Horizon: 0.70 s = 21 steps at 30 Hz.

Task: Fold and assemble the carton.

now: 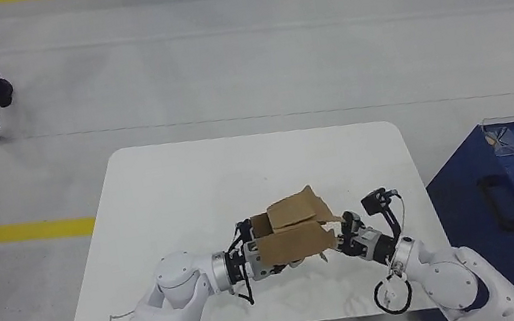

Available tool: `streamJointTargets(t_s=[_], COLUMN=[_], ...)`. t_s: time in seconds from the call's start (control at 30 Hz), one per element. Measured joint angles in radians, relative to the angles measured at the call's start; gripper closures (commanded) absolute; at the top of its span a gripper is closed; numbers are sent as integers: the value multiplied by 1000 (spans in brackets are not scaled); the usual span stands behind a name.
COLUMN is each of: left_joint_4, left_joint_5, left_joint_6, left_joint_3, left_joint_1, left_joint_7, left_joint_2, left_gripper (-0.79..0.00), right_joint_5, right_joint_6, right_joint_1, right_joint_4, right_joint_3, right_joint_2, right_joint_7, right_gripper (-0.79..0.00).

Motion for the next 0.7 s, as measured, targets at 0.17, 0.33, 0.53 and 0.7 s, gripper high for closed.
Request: streamJointTargets(t_s=[0.17, 0.33, 0.53, 0.7], left_joint_4=[10, 27, 40, 43], left_joint_5=[-4, -16, -27, -31], left_joint_6=[32, 64, 83, 81], left_joint_3=[3, 14, 25, 31], left_joint_1=[-3, -13, -24, -28], left_joint_7=[18, 43, 55, 54], left_joint_2=[3, 1, 1, 2], left_gripper=[0, 0, 0, 0], right_joint_5=[31, 35, 26, 21], right_joint_6=[-27, -33, -20, -7], right_joint_1=[-38, -73, -78, -57], right_joint_4=[-48, -104, -121, -101], right_joint_3=[57, 81, 62, 45], right_joint_2=[5, 7, 3, -2], right_joint_7=[1, 6, 16, 8], right_gripper=[-785, -785, -785, -785])
